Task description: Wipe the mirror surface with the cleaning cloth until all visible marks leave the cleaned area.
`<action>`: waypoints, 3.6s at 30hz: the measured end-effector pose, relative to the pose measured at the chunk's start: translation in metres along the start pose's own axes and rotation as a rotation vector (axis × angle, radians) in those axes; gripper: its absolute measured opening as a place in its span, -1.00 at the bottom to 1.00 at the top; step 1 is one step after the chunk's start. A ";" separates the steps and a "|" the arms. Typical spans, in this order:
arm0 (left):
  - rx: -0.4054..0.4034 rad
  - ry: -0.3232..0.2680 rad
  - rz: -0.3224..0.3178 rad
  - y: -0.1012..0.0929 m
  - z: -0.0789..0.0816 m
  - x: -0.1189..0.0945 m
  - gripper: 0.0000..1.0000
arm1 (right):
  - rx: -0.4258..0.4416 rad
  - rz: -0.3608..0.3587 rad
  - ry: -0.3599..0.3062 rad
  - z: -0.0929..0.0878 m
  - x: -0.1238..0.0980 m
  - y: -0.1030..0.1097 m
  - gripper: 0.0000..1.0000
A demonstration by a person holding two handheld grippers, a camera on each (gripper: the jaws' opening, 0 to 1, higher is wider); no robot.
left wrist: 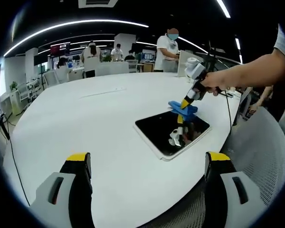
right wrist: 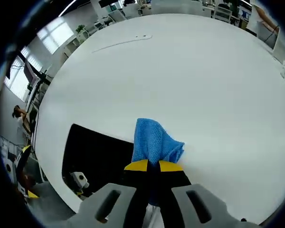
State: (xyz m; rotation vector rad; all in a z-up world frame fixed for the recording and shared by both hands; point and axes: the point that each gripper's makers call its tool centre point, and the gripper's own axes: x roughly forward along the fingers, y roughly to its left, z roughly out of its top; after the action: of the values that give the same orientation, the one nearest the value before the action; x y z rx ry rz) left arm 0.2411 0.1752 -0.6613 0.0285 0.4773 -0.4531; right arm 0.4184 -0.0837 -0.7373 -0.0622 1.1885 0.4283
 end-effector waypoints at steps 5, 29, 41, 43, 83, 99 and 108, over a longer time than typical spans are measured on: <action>-0.021 -0.022 0.029 0.008 0.004 -0.002 0.98 | -0.012 -0.002 0.002 0.001 0.001 0.000 -1.00; 0.015 -0.051 0.103 0.021 0.012 -0.006 0.98 | 0.026 0.029 -0.101 0.002 -0.062 -0.025 -1.00; 0.009 -0.060 0.117 0.023 0.012 -0.007 0.98 | 0.055 0.022 -0.029 -0.031 -0.055 -0.062 -0.98; 0.011 -0.052 0.125 0.024 0.011 -0.007 0.98 | 0.061 0.020 -0.019 -0.036 -0.046 -0.063 -0.98; 0.000 -0.074 0.084 0.063 0.030 -0.035 0.98 | -0.333 0.068 -0.465 -0.053 -0.106 -0.065 0.70; -0.075 -0.088 0.162 0.082 0.022 -0.047 0.98 | -0.193 0.075 -0.457 -0.120 -0.109 -0.089 0.97; -0.050 -0.077 0.149 0.086 0.022 -0.049 0.98 | -0.166 0.065 -0.499 -0.108 -0.115 -0.085 0.97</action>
State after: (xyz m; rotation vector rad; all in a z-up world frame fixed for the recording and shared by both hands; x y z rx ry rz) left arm 0.2486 0.2697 -0.6265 -0.0019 0.4076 -0.2946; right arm 0.3182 -0.2248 -0.6887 -0.0553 0.6642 0.5614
